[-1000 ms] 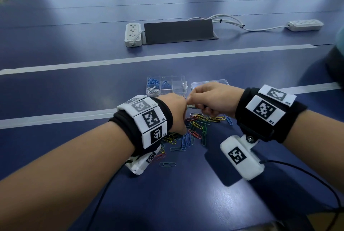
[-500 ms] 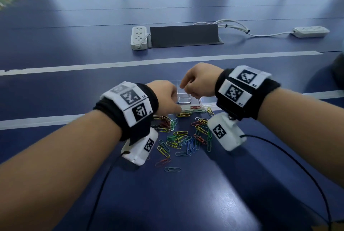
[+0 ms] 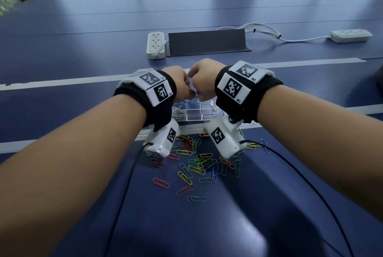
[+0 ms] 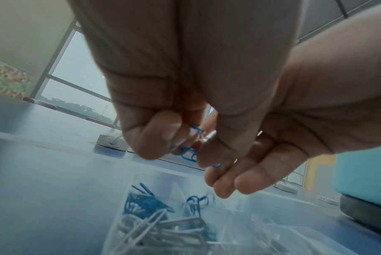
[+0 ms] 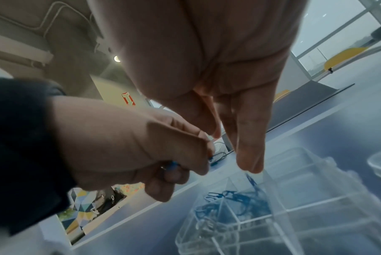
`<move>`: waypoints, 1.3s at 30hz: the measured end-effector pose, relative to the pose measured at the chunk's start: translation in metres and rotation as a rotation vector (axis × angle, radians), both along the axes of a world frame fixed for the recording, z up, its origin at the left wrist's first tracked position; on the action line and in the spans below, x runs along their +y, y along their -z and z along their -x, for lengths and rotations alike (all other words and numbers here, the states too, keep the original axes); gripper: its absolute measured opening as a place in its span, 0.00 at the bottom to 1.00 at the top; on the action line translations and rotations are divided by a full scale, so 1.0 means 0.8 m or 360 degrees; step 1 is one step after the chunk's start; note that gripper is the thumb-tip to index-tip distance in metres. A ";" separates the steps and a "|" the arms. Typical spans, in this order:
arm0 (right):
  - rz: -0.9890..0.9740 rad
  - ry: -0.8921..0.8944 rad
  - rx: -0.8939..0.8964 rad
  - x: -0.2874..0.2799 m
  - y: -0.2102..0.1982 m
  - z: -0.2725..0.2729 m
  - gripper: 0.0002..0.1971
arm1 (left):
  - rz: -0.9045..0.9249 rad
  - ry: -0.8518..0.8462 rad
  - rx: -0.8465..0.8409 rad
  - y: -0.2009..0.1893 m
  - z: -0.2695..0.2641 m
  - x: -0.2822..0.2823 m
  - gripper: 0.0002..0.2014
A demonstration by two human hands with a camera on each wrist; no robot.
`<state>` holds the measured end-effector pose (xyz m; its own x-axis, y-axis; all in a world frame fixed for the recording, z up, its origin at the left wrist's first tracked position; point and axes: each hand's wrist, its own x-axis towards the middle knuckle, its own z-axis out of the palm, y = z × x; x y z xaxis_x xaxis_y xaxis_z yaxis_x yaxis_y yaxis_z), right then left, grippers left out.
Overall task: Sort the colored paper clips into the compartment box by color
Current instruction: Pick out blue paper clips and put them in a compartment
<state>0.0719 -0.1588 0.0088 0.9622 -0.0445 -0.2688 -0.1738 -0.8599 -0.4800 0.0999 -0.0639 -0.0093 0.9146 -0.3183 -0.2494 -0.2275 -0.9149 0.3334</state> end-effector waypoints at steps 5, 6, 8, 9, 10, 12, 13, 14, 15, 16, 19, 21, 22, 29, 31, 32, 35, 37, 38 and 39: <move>-0.0088 0.0027 0.0045 -0.010 -0.005 0.002 0.19 | -0.0172 0.0058 -0.0057 -0.001 -0.007 -0.017 0.05; -0.0160 0.0050 0.0055 -0.014 -0.005 0.003 0.19 | -0.0221 0.0077 -0.0070 0.000 -0.007 -0.020 0.05; -0.0275 0.0110 0.0044 -0.023 -0.006 0.007 0.19 | -0.0306 0.0128 -0.0053 0.002 -0.007 -0.027 0.06; -0.0313 0.0142 0.0041 -0.028 -0.005 0.008 0.19 | -0.0319 0.0141 -0.0038 0.005 -0.008 -0.030 0.08; -0.0340 0.0158 0.0049 -0.034 -0.003 0.008 0.19 | -0.0317 0.0148 -0.0028 0.007 -0.009 -0.031 0.09; -0.0364 0.0189 0.0067 -0.045 0.001 0.010 0.19 | -0.0266 0.0162 -0.0019 0.007 -0.009 -0.033 0.10; -0.0375 0.0207 0.0067 -0.050 0.002 0.011 0.19 | -0.0228 0.0172 -0.0017 0.006 -0.009 -0.034 0.10; -0.0389 0.0227 0.0064 -0.056 0.004 0.013 0.20 | -0.0189 0.0186 -0.0025 0.004 -0.008 -0.034 0.10; -0.0403 0.0243 0.0059 -0.061 0.006 0.014 0.20 | -0.0155 0.0200 -0.0046 0.003 -0.008 -0.034 0.10; -0.0412 0.0254 0.0056 -0.066 0.007 0.016 0.20 | -0.0134 0.0211 -0.0071 0.001 -0.007 -0.034 0.11; -0.0381 0.0263 0.0042 -0.079 0.008 0.021 0.19 | -0.0129 0.0256 -0.0156 0.001 -0.005 -0.036 0.14; -0.0335 0.0255 0.0029 -0.087 0.005 0.025 0.19 | -0.0152 0.0292 -0.0186 0.003 -0.003 -0.036 0.15; -0.0294 0.0235 0.0017 -0.091 0.004 0.029 0.18 | -0.0164 0.0308 -0.0191 0.004 -0.002 -0.036 0.16; 0.0338 -0.0091 0.0100 -0.104 0.005 0.075 0.04 | -0.0099 0.0378 -0.0329 0.013 0.009 -0.031 0.14; 0.0528 -0.0149 0.0179 -0.102 0.013 0.087 0.06 | -0.0066 0.0426 -0.0404 0.011 0.017 -0.033 0.12; 0.0599 -0.0158 0.0212 -0.101 0.018 0.090 0.09 | -0.0050 0.0465 -0.0432 0.011 0.024 -0.035 0.11; 0.0700 -0.0158 0.0263 -0.096 0.033 0.095 0.15 | -0.0029 0.0617 -0.0381 0.009 0.047 -0.039 0.05; 0.0710 -0.0161 0.0263 -0.093 0.039 0.097 0.16 | -0.0058 0.0713 -0.0273 0.007 0.063 -0.040 0.01; 0.0714 -0.0168 0.0254 -0.091 0.039 0.098 0.16 | -0.0078 0.0762 -0.0223 0.007 0.070 -0.040 0.02; 0.0723 -0.0181 0.0238 -0.089 0.040 0.100 0.15 | -0.0100 0.0806 -0.0172 0.009 0.077 -0.039 0.02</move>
